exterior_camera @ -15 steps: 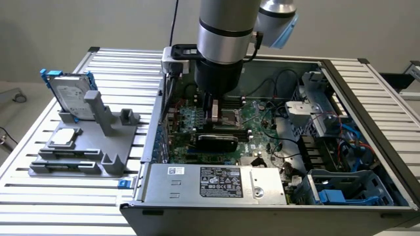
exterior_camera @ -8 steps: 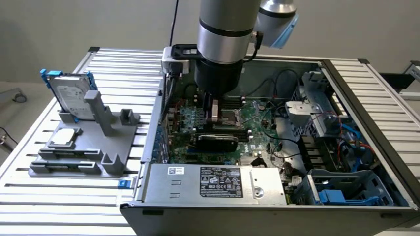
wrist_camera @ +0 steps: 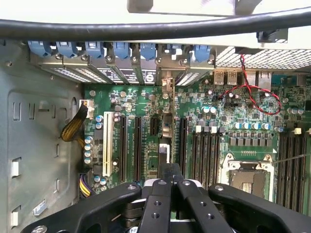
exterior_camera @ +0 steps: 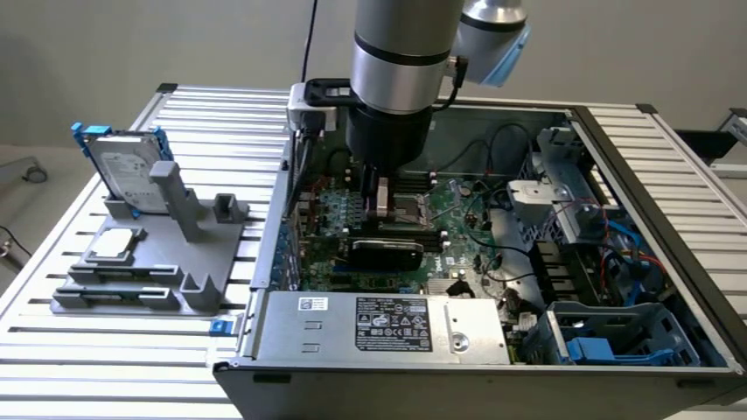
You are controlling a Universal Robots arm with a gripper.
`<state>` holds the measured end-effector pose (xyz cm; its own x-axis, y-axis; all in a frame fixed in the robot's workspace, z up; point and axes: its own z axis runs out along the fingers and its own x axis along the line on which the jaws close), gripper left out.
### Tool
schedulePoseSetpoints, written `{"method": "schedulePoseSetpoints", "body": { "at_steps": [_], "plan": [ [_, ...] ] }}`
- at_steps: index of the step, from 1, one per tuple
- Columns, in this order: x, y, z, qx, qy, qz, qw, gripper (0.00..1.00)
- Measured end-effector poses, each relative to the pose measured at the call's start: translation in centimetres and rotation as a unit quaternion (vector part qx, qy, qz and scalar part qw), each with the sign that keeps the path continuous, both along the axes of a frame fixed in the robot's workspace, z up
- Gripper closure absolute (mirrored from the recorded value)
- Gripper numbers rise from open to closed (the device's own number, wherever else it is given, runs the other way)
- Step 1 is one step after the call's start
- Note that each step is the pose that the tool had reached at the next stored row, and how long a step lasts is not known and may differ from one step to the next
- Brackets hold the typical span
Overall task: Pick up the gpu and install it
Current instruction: 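Press down on the gpu until it lock into place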
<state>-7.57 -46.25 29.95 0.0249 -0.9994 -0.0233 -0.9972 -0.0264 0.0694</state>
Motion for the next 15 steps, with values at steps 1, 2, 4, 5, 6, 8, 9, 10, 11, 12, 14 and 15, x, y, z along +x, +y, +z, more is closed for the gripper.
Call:
{"method": "schedulePoseSetpoints", "body": {
  "at_steps": [1, 2, 4, 5, 6, 8, 9, 10, 11, 12, 14, 15],
  "plan": [
    [0.0, 0.00, 0.00, 0.0000, 0.0000, 0.000, 1.0000, 0.89],
    [0.0, 0.00, 0.00, 0.0000, 0.0000, 0.000, 1.0000, 0.89],
    [0.0, 0.02, -0.05, 0.0000, 0.0000, 0.000, 1.0000, 0.89],
    [-0.1, 0.06, -0.17, 0.0000, -0.0005, 0.000, 1.0000, 0.89],
    [-0.2, 0.12, -0.35, 0.0000, -0.0013, 0.000, 1.0000, 0.89],
    [-0.4, 0.25, -0.71, 0.0000, -0.0033, 0.000, 1.0000, 0.89],
    [-0.6, 0.34, -0.89, -0.0001, -0.0042, 0.000, 1.0000, 0.89],
    [-0.7, 0.45, -1.09, 0.0000, -0.0054, 0.000, 1.0000, 0.89],
    [-0.8, 0.57, -1.26, -0.0001, -0.0064, 0.000, 1.0000, 0.89],
    [-0.9, 0.68, -1.44, -0.0001, -0.0074, 0.000, 1.0000, 0.89],
    [-1.0, 0.78, -1.78, 0.0001, -0.0090, 0.001, 1.0000, 0.89],
    [-1.0, 0.80, -1.91, 0.0000, -0.0094, 0.001, 1.0000, 0.89]
  ]
}}
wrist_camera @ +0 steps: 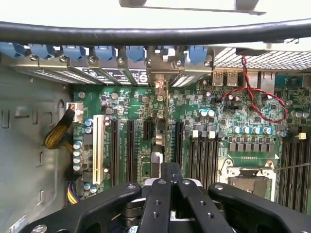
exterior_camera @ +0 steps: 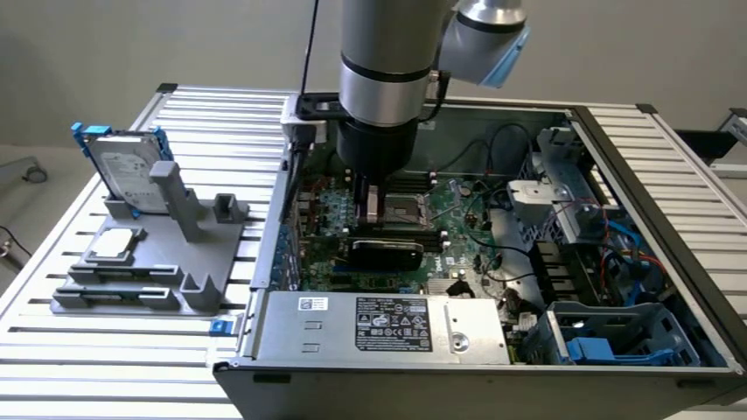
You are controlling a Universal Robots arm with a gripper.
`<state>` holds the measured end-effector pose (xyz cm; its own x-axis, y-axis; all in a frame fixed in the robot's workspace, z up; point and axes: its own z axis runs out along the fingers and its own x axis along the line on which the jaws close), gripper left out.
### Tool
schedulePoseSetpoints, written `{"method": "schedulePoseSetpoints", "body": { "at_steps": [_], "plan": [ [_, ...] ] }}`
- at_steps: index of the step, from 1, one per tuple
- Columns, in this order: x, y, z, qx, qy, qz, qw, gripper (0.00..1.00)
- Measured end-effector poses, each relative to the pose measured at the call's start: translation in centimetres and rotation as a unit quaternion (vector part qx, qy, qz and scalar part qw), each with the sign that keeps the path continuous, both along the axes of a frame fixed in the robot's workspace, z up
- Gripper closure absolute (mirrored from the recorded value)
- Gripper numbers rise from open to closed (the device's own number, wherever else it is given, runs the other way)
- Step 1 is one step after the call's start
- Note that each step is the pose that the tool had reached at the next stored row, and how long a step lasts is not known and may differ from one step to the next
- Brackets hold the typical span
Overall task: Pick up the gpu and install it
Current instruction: 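Press down on the gpu until it lock into place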
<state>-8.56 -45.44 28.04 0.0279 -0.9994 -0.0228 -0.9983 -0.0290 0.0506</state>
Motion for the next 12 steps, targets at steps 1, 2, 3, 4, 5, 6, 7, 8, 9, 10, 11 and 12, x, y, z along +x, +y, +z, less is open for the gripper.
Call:
{"method": "schedulePoseSetpoints", "body": {
  "at_steps": [1, 2, 3, 4, 5, 6, 7, 8, 9, 10, 11, 12],
  "plan": [
    [-0.02, 0.03, -0.13, 0.0000, -0.0003, 0.000, 1.0000, 0.89],
    [-0.03, 0.07, -0.24, 0.0000, -0.0005, 0.001, 1.0000, 0.89],
    [-0.04, 0.11, -0.31, -0.0001, -0.0006, 0.001, 1.0000, 0.89],
    [-0.07, 0.15, -0.38, -0.0001, -0.0007, 0.002, 1.0000, 0.89],
    [-0.11, 0.18, -0.48, 0.0001, -0.0010, 0.002, 1.0000, 0.89],
    [-0.17, 0.21, -0.57, 0.0001, -0.0011, 0.002, 1.0000, 0.89],
    [-0.24, 0.23, -0.65, 0.0001, -0.0012, 0.003, 1.0000, 0.89],
    [-0.27, 0.25, -0.72, 0.0000, -0.0013, 0.003, 1.0000, 0.89],
    [-0.29, 0.26, -0.78, 0.0000, -0.0013, 0.003, 1.0000, 0.89],
    [-0.30, 0.27, -0.80, 0.0000, -0.0013, 0.003, 1.0000, 0.89],
    [-0.30, 0.28, -0.84, -0.0001, -0.0012, 0.004, 1.0000, 0.89],
    [-0.31, 0.28, -0.87, 0.0000, -0.0012, 0.004, 1.0000, 0.89]
  ]
}}
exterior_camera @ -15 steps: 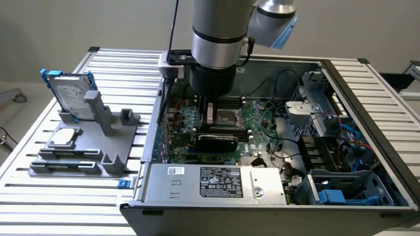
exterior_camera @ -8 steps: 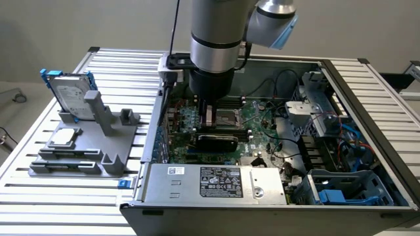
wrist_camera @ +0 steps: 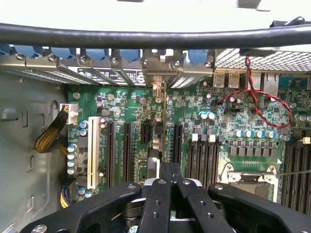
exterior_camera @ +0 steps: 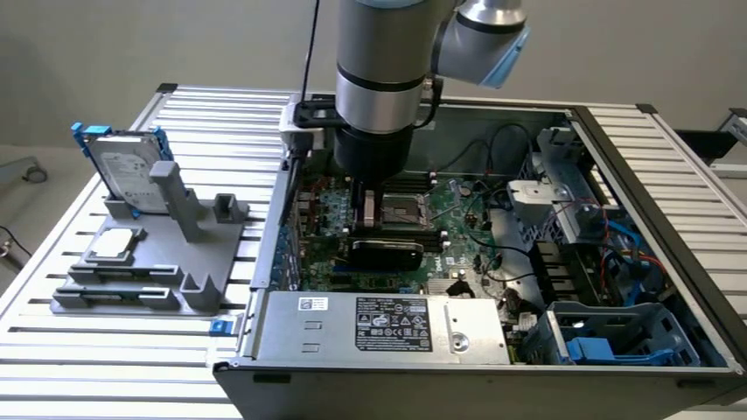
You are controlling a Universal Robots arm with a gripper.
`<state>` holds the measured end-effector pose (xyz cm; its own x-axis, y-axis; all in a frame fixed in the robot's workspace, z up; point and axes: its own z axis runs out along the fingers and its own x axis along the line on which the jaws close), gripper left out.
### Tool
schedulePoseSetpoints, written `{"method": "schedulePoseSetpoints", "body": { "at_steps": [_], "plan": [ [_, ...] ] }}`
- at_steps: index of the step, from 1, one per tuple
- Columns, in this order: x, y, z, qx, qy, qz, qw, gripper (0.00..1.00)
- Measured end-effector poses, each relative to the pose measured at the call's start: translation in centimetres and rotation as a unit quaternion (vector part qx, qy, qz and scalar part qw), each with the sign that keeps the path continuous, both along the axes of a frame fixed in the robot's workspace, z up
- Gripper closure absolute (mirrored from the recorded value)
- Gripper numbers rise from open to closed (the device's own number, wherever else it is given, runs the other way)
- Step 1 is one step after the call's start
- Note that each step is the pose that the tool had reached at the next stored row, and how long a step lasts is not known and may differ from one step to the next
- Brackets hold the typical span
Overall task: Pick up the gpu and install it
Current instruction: 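Press down on the gpu until it lock into place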
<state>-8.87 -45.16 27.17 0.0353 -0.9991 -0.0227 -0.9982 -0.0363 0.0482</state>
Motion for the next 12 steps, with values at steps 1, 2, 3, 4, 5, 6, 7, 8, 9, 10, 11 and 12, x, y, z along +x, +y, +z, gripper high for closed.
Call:
{"method": "schedulePoseSetpoints", "body": {
  "at_steps": [1, 2, 3, 4, 5, 6, 7, 8, 9, 10, 11, 12],
  "plan": [
    [-0.01, 0.00, -0.03, 0.0000, 0.0000, 0.000, 1.0000, 0.89],
    [0.00, 0.00, -0.06, 0.0001, 0.0000, 0.000, 1.0000, 0.89],
    [0.00, 0.01, -0.10, 0.0001, -0.0001, 0.000, 1.0000, 0.89],
    [0.00, 0.01, -0.14, 0.0001, -0.0001, 0.001, 1.0000, 0.89],
    [0.00, 0.01, -0.17, 0.0000, -0.0001, 0.001, 1.0000, 0.89],
    [0.00, 0.01, -0.22, 0.0001, -0.0001, 0.001, 1.0000, 0.89],
    [0.00, 0.01, -0.24, -0.0001, 0.0000, 0.001, 1.0000, 0.89],
    [0.00, 0.01, -0.27, -0.0002, 0.0001, 0.001, 1.0000, 0.89],
    [-0.01, 0.00, -0.30, -0.0003, 0.0001, 0.001, 1.0000, 0.89],
    [-0.01, 0.01, -0.34, -0.0002, 0.0001, 0.001, 1.0000, 0.89],
    [0.00, 0.01, -0.39, 0.0001, -0.0001, 0.001, 1.0000, 0.89],
    [0.00, 0.01, -0.41, 0.0000, 0.0000, 0.001, 1.0000, 0.89]
  ]
}}
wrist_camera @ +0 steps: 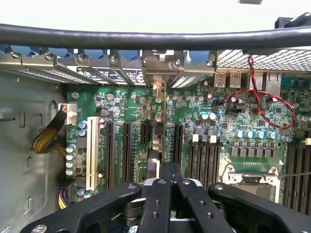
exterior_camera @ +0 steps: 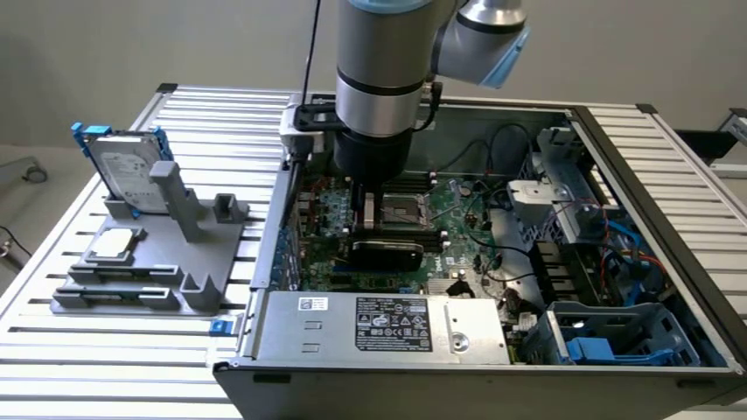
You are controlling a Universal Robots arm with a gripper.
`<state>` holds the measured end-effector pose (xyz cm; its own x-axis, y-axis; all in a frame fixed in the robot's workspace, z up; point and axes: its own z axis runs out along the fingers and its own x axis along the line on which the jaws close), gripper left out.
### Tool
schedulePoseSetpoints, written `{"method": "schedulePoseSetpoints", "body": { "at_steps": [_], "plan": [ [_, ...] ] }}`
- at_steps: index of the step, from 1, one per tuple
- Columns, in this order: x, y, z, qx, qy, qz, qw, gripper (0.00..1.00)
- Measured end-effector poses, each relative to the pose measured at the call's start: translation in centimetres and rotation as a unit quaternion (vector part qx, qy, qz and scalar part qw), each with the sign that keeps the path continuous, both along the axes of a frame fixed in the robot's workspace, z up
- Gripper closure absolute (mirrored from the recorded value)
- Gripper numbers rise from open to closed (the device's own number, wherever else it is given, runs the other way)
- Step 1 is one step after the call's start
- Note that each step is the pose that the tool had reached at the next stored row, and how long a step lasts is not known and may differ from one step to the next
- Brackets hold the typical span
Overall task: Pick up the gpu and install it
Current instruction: 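Press down on the gpu until it lock into place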
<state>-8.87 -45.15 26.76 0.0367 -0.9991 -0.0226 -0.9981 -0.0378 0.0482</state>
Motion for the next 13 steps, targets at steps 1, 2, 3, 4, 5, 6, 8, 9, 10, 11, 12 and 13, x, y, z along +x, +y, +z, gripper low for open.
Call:
{"method": "schedulePoseSetpoints", "body": {
  "at_steps": [1, 2, 3, 4, 5, 6, 8, 9, 10, 11, 12, 13],
  "plan": [
    [0.00, 0.00, -0.02, 0.0000, 0.0000, 0.000, 1.0000, 0.89],
    [0.00, 0.01, -0.06, 0.0001, 0.0000, 0.000, 1.0000, 0.89],
    [0.00, 0.01, -0.08, 0.0001, 0.0000, 0.000, 1.0000, 0.89],
    [0.00, 0.00, -0.10, 0.0000, 0.0000, 0.000, 1.0000, 0.89],
    [0.00, 0.00, -0.12, -0.0001, 0.0001, 0.000, 1.0000, 0.89],
    [0.00, 0.00, -0.16, -0.0001, 0.0001, 0.000, 1.0000, 0.89],
    [0.00, 0.00, -0.23, -0.0001, 0.0001, 0.000, 1.0000, 0.89],
    [0.00, 0.00, -0.27, -0.0001, 0.0000, 0.000, 1.0000, 0.89],
    [0.00, 0.00, -0.32, -0.0001, 0.0000, 0.000, 1.0000, 0.89],
    [-0.01, 0.00, -0.36, 0.0000, 0.0000, 0.000, 1.0000, 0.89],
    [-0.01, 0.00, -0.38, 0.0000, 0.0000, 0.000, 1.0000, 0.89],
    [-0.01, 0.01, -0.39, 0.0000, 0.0000, 0.000, 1.0000, 0.89]
  ]
}}
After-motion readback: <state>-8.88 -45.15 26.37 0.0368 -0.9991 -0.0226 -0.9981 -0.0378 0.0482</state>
